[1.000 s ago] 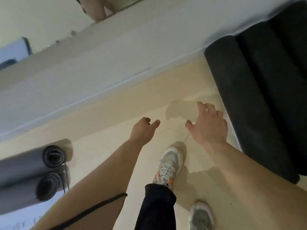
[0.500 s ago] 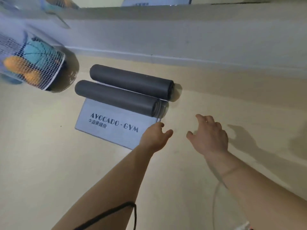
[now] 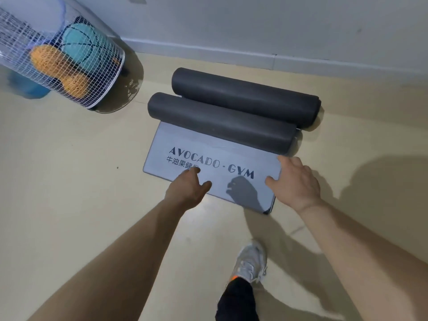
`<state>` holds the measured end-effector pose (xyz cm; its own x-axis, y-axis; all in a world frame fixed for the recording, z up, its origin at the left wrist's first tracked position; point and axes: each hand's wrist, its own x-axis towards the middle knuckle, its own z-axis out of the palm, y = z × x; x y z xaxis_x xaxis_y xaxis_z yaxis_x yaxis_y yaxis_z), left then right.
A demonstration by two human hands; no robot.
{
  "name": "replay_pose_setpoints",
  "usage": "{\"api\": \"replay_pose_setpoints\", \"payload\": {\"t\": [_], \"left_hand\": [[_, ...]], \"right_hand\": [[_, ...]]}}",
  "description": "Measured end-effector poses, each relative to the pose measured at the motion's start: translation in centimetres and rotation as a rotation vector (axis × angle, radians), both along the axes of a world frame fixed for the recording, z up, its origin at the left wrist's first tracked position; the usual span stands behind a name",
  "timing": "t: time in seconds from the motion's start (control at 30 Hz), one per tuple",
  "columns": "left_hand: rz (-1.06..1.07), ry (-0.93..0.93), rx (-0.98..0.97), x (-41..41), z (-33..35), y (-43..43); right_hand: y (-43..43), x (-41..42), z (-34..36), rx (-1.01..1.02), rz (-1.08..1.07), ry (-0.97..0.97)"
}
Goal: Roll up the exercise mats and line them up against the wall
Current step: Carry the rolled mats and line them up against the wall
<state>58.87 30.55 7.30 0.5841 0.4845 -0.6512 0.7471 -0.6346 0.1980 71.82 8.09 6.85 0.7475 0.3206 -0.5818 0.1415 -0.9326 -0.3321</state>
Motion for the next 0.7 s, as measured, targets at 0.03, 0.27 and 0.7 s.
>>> {"api": "replay_pose_setpoints", "payload": {"t": [0.03,0.27,0.7], "left_hand": [[-0.03,0.002,0.004,1.0,-1.0,1.6],[-0.219,-0.084,0.161,8.7,-9.5,12.3],[-0.671,-0.395,0.244,21.6,-23.4,23.3]], "right_hand": [[1.5,0.6,-1.1,0.003,-0.006,0.002],[10.8,5.3,-9.1,-0.02,0.002,-0.054],[18.7,6.7,-25.8,-0.165,0.05,-0.433]]}}
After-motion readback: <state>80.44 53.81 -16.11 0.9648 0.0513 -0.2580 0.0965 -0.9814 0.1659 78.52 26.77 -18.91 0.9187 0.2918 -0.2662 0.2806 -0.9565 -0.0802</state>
